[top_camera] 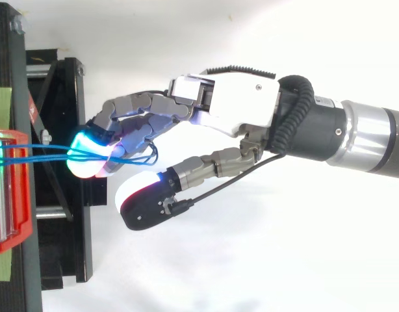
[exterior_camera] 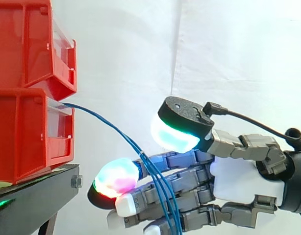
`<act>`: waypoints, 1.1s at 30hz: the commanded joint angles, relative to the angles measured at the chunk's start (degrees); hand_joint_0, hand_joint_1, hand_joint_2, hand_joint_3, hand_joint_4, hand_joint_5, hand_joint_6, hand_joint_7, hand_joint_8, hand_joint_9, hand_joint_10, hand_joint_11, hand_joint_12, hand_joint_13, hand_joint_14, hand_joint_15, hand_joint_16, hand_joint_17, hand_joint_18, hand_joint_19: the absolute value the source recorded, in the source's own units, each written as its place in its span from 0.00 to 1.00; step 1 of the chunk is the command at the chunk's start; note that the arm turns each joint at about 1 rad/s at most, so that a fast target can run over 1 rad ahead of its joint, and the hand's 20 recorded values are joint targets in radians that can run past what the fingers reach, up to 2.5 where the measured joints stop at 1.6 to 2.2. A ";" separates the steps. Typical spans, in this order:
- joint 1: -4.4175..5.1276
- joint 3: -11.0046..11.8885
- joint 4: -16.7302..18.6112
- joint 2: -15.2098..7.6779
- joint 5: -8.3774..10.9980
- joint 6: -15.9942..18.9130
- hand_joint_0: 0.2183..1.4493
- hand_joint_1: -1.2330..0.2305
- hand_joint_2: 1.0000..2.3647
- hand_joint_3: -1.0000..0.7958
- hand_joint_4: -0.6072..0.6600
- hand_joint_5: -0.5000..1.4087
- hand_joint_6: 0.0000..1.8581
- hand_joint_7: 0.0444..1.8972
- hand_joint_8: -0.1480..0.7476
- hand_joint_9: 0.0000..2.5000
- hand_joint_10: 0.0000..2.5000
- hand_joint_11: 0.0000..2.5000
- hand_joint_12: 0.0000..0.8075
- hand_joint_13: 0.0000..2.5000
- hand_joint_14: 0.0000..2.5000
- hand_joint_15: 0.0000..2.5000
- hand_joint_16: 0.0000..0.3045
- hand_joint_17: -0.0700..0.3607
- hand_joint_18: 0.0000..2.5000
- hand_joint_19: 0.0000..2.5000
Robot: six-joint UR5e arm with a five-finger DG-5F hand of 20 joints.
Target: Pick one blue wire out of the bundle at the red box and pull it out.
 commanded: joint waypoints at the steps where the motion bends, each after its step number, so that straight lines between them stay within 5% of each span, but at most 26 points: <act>1: -0.28 1.21 -0.20 -0.01 -0.71 0.01 0.30 0.37 0.01 0.38 0.70 0.20 0.27 0.64 0.55 0.23 0.00 0.06 0.54 0.16 0.00 0.09 0.20 0.48 0.23 0.23; 8: -0.80 3.40 -2.92 -0.01 -3.70 -0.34 0.31 0.35 0.01 0.42 0.69 0.20 0.30 0.67 0.55 0.23 0.00 0.07 0.54 0.16 0.00 0.08 0.20 0.48 0.23 0.23; 24: -0.89 3.40 -3.63 -0.01 -3.79 -2.36 0.31 0.36 0.01 0.43 0.70 0.20 0.29 0.67 0.55 0.23 0.00 0.07 0.54 0.16 0.00 0.09 0.20 0.49 0.23 0.23; 33: -1.77 3.23 -3.89 -0.01 -3.79 -2.09 0.33 0.38 0.01 0.45 0.73 0.21 0.27 0.70 0.54 0.27 0.00 0.07 0.54 0.17 0.00 0.08 0.20 0.48 0.24 0.23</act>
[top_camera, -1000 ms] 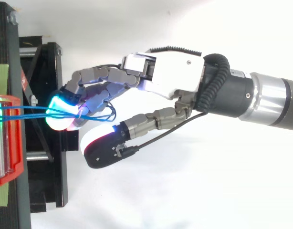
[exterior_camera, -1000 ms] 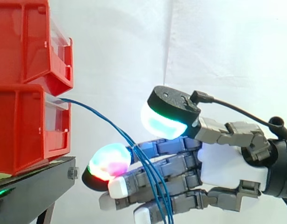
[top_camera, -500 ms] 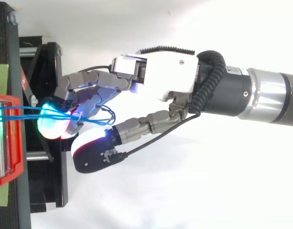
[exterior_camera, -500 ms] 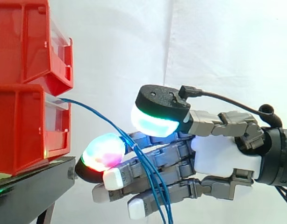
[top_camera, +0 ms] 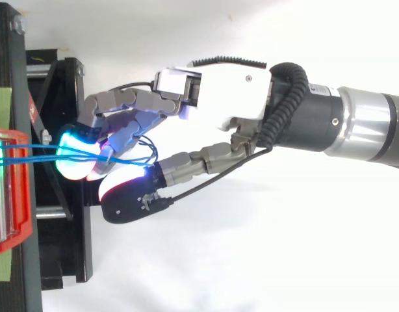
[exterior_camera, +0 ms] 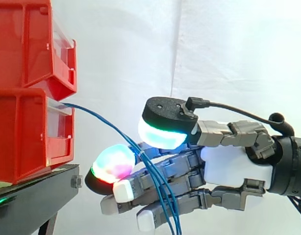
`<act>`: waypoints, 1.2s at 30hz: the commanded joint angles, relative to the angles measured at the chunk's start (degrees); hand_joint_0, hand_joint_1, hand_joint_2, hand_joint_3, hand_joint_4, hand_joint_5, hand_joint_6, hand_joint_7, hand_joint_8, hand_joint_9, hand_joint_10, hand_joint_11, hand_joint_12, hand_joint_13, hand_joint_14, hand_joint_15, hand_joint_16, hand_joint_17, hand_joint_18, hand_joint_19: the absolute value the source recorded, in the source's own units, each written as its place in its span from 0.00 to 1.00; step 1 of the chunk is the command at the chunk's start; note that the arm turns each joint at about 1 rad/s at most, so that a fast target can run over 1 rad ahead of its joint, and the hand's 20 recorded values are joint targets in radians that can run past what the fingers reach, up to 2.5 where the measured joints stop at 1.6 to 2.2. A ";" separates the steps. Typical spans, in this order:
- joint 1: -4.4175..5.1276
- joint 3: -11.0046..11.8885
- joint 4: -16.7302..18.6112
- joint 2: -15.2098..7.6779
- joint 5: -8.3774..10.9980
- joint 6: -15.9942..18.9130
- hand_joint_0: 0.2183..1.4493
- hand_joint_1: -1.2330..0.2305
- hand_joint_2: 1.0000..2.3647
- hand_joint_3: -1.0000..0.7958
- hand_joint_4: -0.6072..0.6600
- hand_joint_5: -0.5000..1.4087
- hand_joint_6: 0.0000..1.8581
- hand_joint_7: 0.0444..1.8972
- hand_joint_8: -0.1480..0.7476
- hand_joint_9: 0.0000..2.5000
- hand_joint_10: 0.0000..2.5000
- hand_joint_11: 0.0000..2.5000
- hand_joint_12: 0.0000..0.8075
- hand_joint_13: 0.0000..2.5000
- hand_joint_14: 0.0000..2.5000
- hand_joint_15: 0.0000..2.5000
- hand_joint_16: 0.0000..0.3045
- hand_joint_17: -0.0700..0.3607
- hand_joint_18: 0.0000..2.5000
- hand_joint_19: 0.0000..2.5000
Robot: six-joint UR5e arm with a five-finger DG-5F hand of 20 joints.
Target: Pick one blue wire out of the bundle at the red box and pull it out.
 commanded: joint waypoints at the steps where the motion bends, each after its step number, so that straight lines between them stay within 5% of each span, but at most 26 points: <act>1: -0.44 -0.03 -0.09 0.01 0.00 0.13 0.33 0.38 0.01 0.45 0.74 0.21 0.27 0.70 0.54 0.27 0.00 0.07 0.54 0.17 0.00 0.08 0.20 0.48 0.24 0.23; 20: -2.11 -0.03 -1.40 0.01 -6.33 -1.45 0.34 0.37 0.01 0.47 0.71 0.20 0.31 0.67 0.55 0.27 0.00 0.08 0.54 0.18 0.00 0.09 0.20 0.48 0.25 0.23; 27: -2.37 -0.03 -2.46 0.01 -10.55 -8.83 0.34 0.37 0.01 0.47 0.72 0.19 0.34 0.63 0.55 0.27 0.00 0.09 0.54 0.18 0.00 0.09 0.20 0.48 0.25 0.23; 36: -2.63 -0.03 -2.46 0.01 -10.64 -7.87 0.32 0.36 0.01 0.45 0.71 0.18 0.37 0.58 0.55 0.26 0.00 0.09 0.54 0.18 0.00 0.09 0.20 0.48 0.25 0.23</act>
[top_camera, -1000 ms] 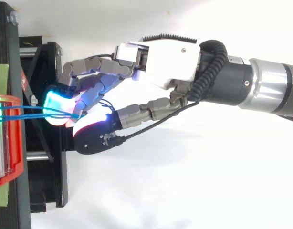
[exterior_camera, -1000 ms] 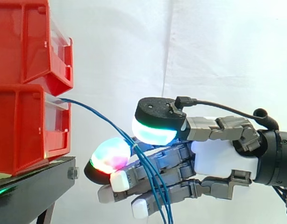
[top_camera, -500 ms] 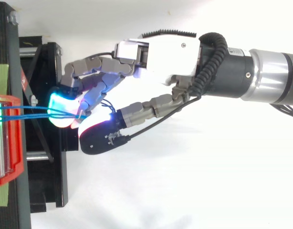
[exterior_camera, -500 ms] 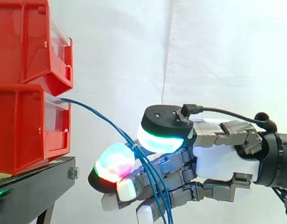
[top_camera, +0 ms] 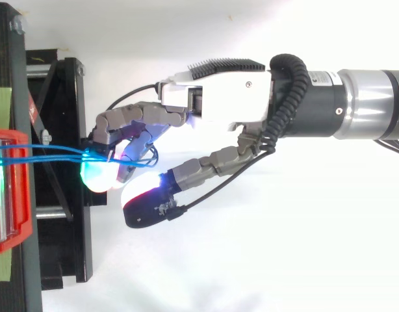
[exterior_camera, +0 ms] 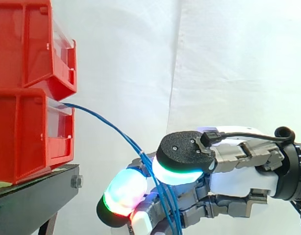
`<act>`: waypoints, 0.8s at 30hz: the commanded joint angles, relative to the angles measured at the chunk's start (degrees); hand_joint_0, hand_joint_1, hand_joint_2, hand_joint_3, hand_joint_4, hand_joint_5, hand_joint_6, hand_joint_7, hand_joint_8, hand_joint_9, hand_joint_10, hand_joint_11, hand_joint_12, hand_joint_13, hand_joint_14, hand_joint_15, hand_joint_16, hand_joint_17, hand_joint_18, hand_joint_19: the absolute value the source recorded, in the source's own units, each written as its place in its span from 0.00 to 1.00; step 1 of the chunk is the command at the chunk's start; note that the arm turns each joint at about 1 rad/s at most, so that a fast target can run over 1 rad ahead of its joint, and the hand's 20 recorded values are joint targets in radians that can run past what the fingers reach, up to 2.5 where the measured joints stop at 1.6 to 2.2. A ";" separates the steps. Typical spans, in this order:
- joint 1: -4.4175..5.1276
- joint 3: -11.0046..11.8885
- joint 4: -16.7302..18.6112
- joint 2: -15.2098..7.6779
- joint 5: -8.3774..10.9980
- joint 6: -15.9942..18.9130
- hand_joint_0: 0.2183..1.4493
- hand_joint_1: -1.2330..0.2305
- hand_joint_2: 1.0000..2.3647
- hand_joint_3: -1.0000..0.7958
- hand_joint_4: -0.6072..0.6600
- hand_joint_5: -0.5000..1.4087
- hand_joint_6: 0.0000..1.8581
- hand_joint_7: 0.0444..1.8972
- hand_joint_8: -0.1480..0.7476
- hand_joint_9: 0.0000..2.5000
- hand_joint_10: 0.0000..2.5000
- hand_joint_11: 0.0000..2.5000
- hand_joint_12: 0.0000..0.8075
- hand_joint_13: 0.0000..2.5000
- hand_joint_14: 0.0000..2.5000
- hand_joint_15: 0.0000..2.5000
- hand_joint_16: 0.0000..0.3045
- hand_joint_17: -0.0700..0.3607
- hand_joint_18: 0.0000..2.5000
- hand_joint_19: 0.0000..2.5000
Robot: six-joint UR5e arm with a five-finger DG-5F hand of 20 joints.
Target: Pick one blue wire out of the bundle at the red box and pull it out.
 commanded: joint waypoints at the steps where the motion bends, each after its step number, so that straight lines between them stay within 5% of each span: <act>1: -0.20 0.04 -0.09 0.00 0.00 0.72 0.31 0.36 0.01 0.44 0.71 0.18 0.37 0.58 0.55 0.26 0.00 0.10 0.54 0.18 0.00 0.09 0.20 0.48 0.25 0.23; 10: -0.82 0.04 0.09 0.09 0.00 4.42 0.30 0.37 0.01 0.41 0.71 0.18 0.37 0.57 0.56 0.27 0.00 0.10 0.55 0.18 0.00 0.09 0.20 0.49 0.25 0.23; 24: -1.08 0.39 0.18 0.18 0.00 4.59 0.31 0.37 0.01 0.42 0.71 0.17 0.42 0.54 0.56 0.27 0.00 0.11 0.55 0.19 0.00 0.09 0.20 0.49 0.26 0.24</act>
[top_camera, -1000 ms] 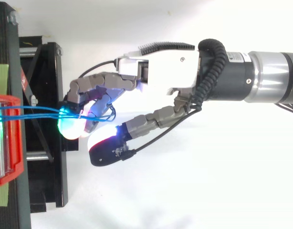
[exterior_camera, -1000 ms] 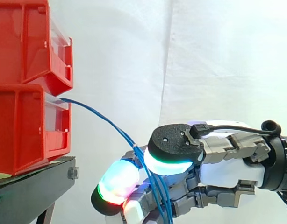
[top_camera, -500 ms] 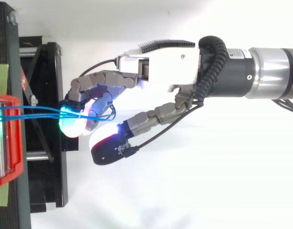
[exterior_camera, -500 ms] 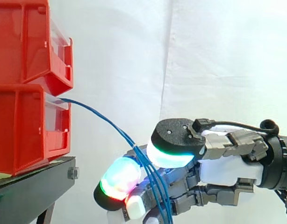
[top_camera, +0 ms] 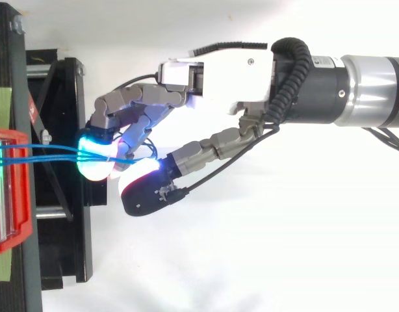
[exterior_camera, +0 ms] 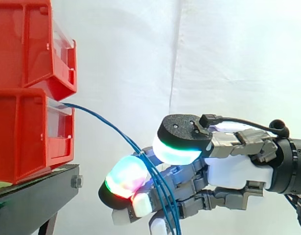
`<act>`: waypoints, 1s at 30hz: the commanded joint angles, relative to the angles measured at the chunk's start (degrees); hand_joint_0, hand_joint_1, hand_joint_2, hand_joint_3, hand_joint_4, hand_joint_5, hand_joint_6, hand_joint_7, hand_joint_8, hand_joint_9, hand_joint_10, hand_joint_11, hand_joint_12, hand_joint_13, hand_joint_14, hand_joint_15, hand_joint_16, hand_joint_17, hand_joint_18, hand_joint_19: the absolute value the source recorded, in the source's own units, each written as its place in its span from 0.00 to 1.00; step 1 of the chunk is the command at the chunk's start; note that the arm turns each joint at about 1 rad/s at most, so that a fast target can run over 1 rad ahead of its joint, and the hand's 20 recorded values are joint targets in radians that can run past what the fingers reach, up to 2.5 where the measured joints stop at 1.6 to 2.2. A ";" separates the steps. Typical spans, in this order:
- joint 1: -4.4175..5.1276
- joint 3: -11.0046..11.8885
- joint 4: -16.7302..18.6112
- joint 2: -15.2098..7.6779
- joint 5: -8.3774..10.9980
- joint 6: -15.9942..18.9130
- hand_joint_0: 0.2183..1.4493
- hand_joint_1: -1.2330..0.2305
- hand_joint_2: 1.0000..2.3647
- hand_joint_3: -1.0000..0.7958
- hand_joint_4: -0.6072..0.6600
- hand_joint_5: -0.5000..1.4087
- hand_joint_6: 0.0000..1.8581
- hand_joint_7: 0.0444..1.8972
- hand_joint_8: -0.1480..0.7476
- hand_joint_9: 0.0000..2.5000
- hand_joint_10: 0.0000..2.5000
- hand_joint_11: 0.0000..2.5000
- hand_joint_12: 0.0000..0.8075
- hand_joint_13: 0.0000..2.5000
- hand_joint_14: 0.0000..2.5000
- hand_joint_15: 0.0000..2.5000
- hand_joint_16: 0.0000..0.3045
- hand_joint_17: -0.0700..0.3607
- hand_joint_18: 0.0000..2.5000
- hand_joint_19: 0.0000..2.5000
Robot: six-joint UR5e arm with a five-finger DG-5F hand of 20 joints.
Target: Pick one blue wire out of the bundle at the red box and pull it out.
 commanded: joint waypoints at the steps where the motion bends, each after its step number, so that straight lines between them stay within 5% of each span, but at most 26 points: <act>1: 0.00 0.05 0.00 0.01 0.00 0.00 0.31 0.37 0.01 0.42 0.71 0.17 0.42 0.54 0.56 0.27 0.00 0.11 0.55 0.19 0.00 0.10 0.20 0.49 0.26 0.24; 30: -0.70 1.72 0.44 0.19 0.00 -0.26 0.32 0.35 0.01 0.45 0.72 0.17 0.45 0.53 0.57 0.28 0.00 0.12 0.55 0.20 0.00 0.10 0.20 0.49 0.27 0.24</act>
